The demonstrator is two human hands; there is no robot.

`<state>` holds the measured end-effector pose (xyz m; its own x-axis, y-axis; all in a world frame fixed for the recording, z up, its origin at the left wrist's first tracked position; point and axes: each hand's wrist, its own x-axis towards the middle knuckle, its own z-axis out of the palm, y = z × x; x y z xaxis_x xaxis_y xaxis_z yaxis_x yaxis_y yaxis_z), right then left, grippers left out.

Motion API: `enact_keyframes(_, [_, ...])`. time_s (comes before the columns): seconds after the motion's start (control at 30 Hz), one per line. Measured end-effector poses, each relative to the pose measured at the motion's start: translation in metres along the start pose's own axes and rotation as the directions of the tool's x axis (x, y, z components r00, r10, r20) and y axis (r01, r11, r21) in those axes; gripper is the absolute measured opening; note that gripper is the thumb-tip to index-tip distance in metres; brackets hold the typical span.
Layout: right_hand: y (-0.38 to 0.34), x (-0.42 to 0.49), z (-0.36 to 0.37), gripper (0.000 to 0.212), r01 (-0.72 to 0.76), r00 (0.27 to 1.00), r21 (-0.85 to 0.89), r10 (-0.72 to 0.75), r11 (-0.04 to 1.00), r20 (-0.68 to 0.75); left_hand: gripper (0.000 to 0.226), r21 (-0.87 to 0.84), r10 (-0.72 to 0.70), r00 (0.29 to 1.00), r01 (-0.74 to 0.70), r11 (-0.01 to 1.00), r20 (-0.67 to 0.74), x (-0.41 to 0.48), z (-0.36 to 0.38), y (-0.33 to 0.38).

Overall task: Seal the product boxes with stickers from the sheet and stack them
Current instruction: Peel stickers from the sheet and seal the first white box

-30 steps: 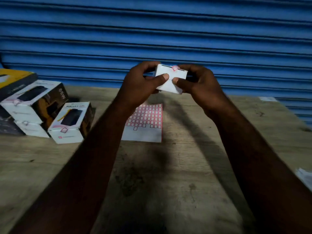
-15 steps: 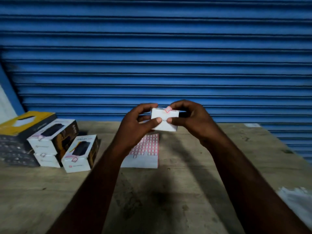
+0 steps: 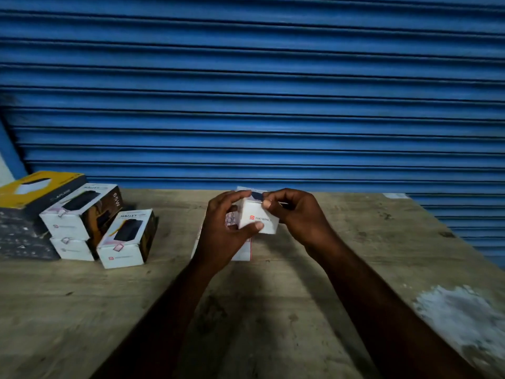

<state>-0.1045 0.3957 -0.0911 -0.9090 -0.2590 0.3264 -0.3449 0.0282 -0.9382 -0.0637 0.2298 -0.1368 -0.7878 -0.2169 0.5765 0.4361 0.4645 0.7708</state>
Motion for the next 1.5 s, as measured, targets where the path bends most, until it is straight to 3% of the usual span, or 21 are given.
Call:
enact_keyframes(0.1, [0.002, -0.010, -0.006, 0.007, -0.046, 0.999, 0.047, 0.046, 0.998, -0.008, 0.079, 0.079, 0.087, 0.990, -0.096, 0.992, 0.111, -0.001, -0.004, 0.003])
enact_keyframes(0.23, [0.010, -0.021, -0.015, 0.011, -0.069, 0.997, 0.050, 0.071, 0.996, -0.037, 0.084, 0.121, 0.108, 0.958, -0.144, 0.982, 0.265, -0.002, -0.007, 0.007])
enact_keyframes(0.33, [0.014, -0.023, -0.018, 0.014, -0.037, 0.997, 0.017, 0.038, 0.999, -0.064, 0.079, 0.157, 0.179, 0.939, -0.232, 0.960, 0.293, -0.004, -0.004, 0.004])
enact_keyframes(0.43, [0.019, -0.026, -0.019, 0.016, 0.157, 0.972, -0.290, -0.200, 0.944, -0.126, 0.072, 0.226, 0.217, 0.935, -0.285, 0.932, 0.281, -0.008, -0.001, 0.000])
enact_keyframes(0.5, [0.016, -0.031, -0.020, 0.012, 0.314, 0.908, -0.515, -0.410, 0.798, -0.082, 0.071, 0.228, 0.243, 0.926, -0.313, 0.922, 0.289, -0.010, 0.000, 0.001])
enact_keyframes(0.57, [0.013, -0.035, -0.022, 0.010, 0.420, 0.851, -0.567, -0.525, 0.709, -0.027, 0.071, 0.223, 0.272, 0.916, -0.342, 0.913, 0.294, -0.009, 0.000, 0.002])
enact_keyframes(0.63, [0.011, -0.037, -0.027, 0.010, 0.467, 0.829, -0.526, -0.559, 0.711, -0.021, 0.072, 0.233, 0.294, 0.907, -0.369, 0.900, 0.300, -0.009, 0.002, 0.003])
enact_keyframes(0.87, [0.004, -0.039, -0.043, 0.016, 0.540, 0.815, -0.467, -0.573, 0.700, 0.083, 0.073, 0.239, 0.281, 0.917, -0.351, 0.905, 0.283, -0.010, 0.005, 0.003])
enact_keyframes(1.03, [0.006, -0.042, -0.042, 0.033, 0.493, 0.845, -0.490, -0.530, 0.719, 0.072, 0.074, 0.227, 0.271, 0.917, -0.343, 0.912, 0.294, -0.011, 0.006, 0.004])
enact_keyframes(1.17, [0.008, -0.042, -0.043, 0.009, 0.494, 0.827, -0.597, -0.553, 0.632, 0.100, 0.074, 0.246, 0.272, 0.916, -0.347, 0.905, 0.294, -0.010, 0.004, 0.001])
enact_keyframes(1.23, [0.011, -0.041, -0.042, 0.010, 0.492, 0.825, -0.617, -0.555, 0.614, 0.105, 0.073, 0.247, 0.274, 0.919, -0.346, 0.905, 0.284, -0.009, 0.002, 0.000])
enact_keyframes(1.37, [0.018, -0.039, -0.039, 0.009, 0.457, 0.859, -0.560, -0.507, 0.691, 0.075, 0.072, 0.252, 0.280, 0.923, -0.346, 0.904, 0.262, -0.008, 0.003, -0.001])
enact_keyframes(1.5, [0.020, -0.038, -0.039, 0.008, 0.456, 0.855, -0.610, -0.509, 0.648, 0.099, 0.073, 0.268, 0.282, 0.921, -0.353, 0.897, 0.268, -0.008, 0.003, -0.004])
